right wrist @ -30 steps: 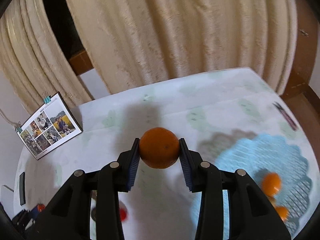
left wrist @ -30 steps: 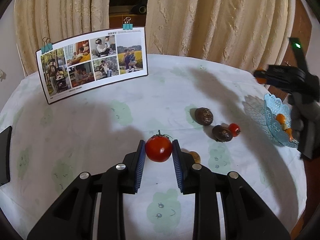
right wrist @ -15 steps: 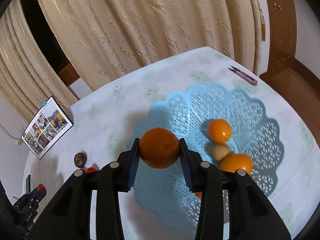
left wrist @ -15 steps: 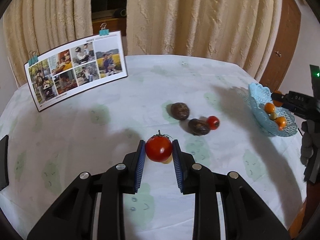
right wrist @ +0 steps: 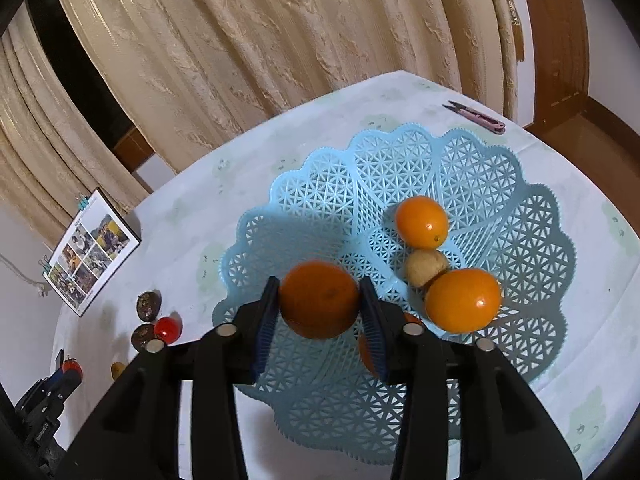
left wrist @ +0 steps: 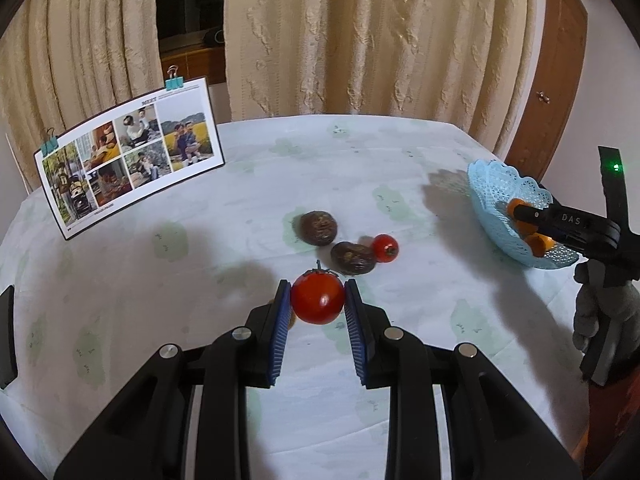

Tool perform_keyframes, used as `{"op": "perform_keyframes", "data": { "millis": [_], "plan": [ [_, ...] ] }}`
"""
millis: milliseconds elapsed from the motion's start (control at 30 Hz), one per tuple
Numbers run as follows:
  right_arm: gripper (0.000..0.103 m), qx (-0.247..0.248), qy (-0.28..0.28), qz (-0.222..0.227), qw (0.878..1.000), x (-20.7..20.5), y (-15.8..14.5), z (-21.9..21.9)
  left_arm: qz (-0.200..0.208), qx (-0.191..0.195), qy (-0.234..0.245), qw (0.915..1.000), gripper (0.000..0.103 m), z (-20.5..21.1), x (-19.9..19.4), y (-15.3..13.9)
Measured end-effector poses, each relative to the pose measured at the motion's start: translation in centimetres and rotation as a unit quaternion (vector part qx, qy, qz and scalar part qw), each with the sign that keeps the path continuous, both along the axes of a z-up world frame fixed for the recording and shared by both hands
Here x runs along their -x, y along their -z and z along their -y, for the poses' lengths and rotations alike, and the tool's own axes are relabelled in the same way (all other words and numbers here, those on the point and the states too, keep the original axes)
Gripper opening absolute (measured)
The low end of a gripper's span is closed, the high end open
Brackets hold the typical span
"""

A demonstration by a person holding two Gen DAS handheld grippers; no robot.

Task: Organize fruits
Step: 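Drop the tangerine into the basket with the right tool while the left tool holds the tomato, then carry the red tomato into the blue basket and open the left tool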

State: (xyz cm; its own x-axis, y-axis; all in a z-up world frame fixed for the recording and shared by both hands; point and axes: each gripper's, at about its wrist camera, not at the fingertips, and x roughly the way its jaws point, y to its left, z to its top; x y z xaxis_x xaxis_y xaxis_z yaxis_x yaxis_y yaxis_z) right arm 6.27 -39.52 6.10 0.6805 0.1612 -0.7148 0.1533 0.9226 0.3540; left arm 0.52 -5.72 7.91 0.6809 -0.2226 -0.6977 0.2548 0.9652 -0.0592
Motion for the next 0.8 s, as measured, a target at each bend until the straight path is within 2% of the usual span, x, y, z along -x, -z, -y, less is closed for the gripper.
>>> {"op": "perform_keyframes", "data": {
  "millis": [33, 167, 233, 267, 333, 467, 600, 700, 800],
  "plan": [
    [0.053, 0.001, 0.003, 0.009, 1.0, 0.3, -0.2, 0.1, 0.001, 0.0, 0.002, 1.0, 0.027, 0.2, 0.0, -0.1],
    [0.054, 0.013, 0.015, 0.038, 0.999, 1.6, -1.2, 0.6, 0.005, -0.004, 0.013, 0.9999, 0.027, 1.7, 0.1, -0.4],
    [0.054, 0.029, 0.038, 0.06, 0.997, 2.8, -1.8, 1.0, 0.006, -0.005, 0.021, 0.9997, 0.027, 2.6, 0.1, -0.5],
    [0.058, 0.038, 0.051, 0.07, 0.996, 3.3, -2.0, 1.3, 0.007, -0.004, 0.026, 0.9996, 0.027, 3.0, 0.1, -0.6],
    [0.065, 0.061, 0.088, 0.099, 0.989, 4.7, -2.4, 1.9, 0.008, -0.002, 0.036, 0.9993, 0.027, 4.1, 0.0, -0.7],
    [0.066, 0.12, 0.144, 0.137, 0.973, 7.0, -2.5, 2.5, 0.015, 0.0, 0.06, 0.9981, 0.027, 6.6, -0.2, -1.2],
    [0.066, 0.136, 0.172, 0.154, 0.964, 8.3, -2.1, 3.1, 0.031, 0.003, 0.089, 0.9956, 0.027, 9.3, -0.4, -1.7],
    [0.066, 0.134, 0.176, 0.158, 0.962, 8.6, -2.0, 3.1, 0.034, 0.011, 0.113, 0.993, 0.027, 11.5, -0.9, -1.7],
    [0.074, 0.132, 0.175, 0.154, 0.963, 8.6, -1.8, 3.2, 0.028, 0.017, 0.126, 0.9915, 0.027, 13.0, -1.7, -1.5]
  ]
}}
